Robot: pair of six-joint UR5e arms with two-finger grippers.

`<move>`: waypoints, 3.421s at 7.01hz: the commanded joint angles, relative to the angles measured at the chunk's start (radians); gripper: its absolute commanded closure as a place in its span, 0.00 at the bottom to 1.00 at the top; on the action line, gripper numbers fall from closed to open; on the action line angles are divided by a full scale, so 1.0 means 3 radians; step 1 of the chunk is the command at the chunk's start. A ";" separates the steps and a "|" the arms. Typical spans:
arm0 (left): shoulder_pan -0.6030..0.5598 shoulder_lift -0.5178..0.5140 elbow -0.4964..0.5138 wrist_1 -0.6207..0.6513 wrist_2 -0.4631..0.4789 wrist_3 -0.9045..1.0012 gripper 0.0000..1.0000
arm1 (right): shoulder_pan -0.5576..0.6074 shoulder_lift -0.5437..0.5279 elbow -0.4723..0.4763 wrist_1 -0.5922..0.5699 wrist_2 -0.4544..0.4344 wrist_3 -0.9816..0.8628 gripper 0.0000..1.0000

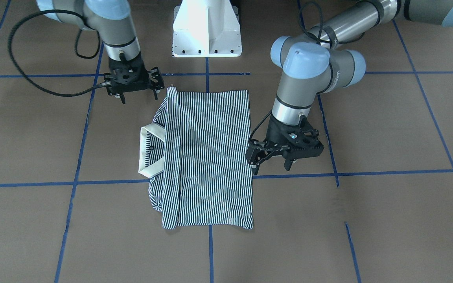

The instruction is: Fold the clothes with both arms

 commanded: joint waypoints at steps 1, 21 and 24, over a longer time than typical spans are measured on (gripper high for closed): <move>0.0011 0.0312 -0.0500 0.0209 -0.0152 0.0211 0.00 | -0.0324 0.0366 -0.0330 -0.0291 -0.0290 0.0085 0.00; 0.0037 0.0390 -0.0615 0.0168 -0.0168 0.0217 0.00 | -0.0158 -0.0028 -0.0214 -0.0731 -0.0277 -0.0215 0.00; 0.0037 0.0395 -0.0615 0.0163 -0.0168 0.0217 0.00 | -0.0014 0.0594 -0.0751 -0.0275 -0.0220 -0.0308 0.00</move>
